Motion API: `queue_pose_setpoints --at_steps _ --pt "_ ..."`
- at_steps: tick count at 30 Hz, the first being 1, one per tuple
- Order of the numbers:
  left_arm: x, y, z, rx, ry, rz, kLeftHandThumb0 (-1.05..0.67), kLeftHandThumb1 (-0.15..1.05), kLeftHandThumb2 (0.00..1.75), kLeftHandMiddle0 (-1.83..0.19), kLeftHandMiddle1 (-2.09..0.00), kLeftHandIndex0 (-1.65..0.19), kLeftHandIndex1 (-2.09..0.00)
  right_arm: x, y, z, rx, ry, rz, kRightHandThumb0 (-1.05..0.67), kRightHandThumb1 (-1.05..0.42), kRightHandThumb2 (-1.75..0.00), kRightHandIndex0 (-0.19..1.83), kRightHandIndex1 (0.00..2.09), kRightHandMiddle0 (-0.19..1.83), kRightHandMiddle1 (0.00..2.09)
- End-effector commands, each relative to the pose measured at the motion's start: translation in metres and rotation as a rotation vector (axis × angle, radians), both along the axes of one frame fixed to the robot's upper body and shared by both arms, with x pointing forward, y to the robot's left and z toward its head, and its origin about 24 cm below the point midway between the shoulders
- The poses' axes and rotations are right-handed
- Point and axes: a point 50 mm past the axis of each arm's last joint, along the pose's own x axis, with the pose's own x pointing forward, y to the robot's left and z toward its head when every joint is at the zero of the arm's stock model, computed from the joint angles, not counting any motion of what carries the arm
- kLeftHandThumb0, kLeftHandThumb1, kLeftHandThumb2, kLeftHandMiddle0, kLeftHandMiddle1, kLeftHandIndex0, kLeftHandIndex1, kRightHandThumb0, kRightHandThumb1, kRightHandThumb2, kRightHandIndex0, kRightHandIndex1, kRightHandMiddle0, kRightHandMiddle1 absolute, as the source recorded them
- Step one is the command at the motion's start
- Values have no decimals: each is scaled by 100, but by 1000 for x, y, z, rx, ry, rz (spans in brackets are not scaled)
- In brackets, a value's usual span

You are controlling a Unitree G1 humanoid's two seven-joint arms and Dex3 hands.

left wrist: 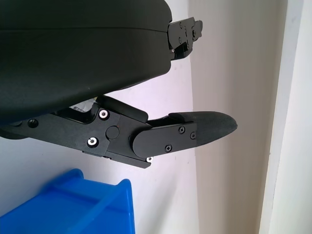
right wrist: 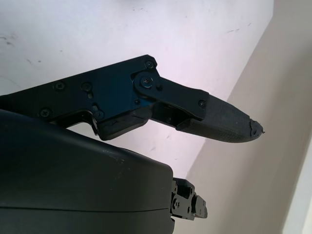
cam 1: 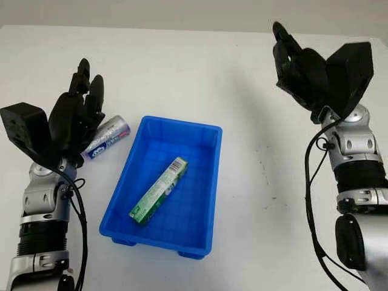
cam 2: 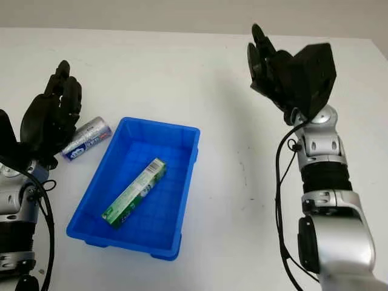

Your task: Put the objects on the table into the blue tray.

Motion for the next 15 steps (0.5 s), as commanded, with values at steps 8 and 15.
queue_pose_setpoints --at_steps 8,15 --pt "1 5 10 23 -23 11 -74 105 53 19 -4 18 -4 -4 3 -4 26 21 -26 -75 -105 -85 -19 0 -19 0" --pt "0 10 28 103 -34 38 -74 105 47 17 -5 16 -5 -5 7 -3 41 33 -5 -75 -105 -88 -19 0 -19 0"
